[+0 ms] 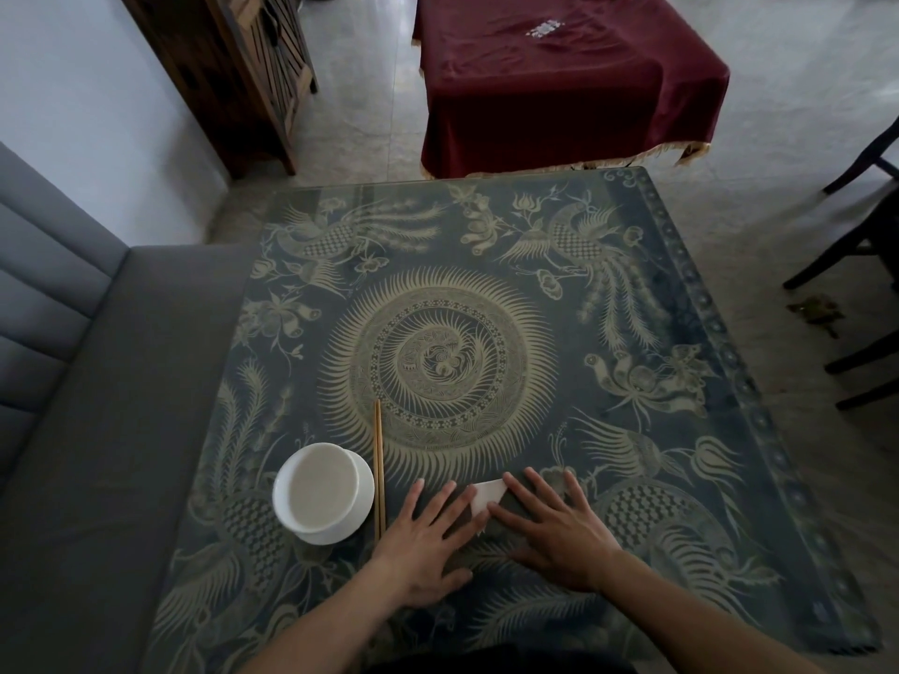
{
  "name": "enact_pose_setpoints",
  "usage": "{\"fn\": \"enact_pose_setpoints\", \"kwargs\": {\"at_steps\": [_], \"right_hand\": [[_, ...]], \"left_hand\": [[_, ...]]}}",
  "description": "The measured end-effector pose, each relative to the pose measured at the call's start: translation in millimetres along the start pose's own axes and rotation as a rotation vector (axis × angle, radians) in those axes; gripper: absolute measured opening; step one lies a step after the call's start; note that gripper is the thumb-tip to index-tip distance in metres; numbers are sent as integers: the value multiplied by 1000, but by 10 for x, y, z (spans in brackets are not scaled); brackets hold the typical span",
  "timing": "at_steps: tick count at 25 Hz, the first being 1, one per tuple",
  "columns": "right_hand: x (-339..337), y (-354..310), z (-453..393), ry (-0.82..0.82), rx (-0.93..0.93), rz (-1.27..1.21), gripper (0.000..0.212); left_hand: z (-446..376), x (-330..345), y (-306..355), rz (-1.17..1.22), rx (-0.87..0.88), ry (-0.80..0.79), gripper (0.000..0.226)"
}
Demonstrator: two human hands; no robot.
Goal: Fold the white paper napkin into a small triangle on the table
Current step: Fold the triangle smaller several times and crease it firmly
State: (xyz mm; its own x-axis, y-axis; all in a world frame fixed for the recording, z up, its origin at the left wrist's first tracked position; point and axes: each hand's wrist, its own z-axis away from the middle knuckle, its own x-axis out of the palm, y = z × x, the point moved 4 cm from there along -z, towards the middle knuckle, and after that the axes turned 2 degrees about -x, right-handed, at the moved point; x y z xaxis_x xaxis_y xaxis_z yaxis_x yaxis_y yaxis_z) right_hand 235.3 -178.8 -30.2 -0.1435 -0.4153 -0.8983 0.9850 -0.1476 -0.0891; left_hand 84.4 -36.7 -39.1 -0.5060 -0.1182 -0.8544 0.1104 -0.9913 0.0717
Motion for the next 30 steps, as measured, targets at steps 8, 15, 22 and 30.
{"fn": "enact_pose_setpoints", "kwargs": {"at_steps": [8,15,22,30], "right_hand": [[25,116,-53,-48,-127,51,70],[-68,13,-97,-9,-25,-154,65],[-343,-62,-398,263,365,-385,35],[-262,-79,-515,194,343,-280,35]], "left_hand": [[1,-79,-132,-83,116,-116,88],[-5,-268,-146,97,103,158,66],[-59,-582,1,411,-19,597,15],[-143,-252,-142,567,-455,363,28]]}}
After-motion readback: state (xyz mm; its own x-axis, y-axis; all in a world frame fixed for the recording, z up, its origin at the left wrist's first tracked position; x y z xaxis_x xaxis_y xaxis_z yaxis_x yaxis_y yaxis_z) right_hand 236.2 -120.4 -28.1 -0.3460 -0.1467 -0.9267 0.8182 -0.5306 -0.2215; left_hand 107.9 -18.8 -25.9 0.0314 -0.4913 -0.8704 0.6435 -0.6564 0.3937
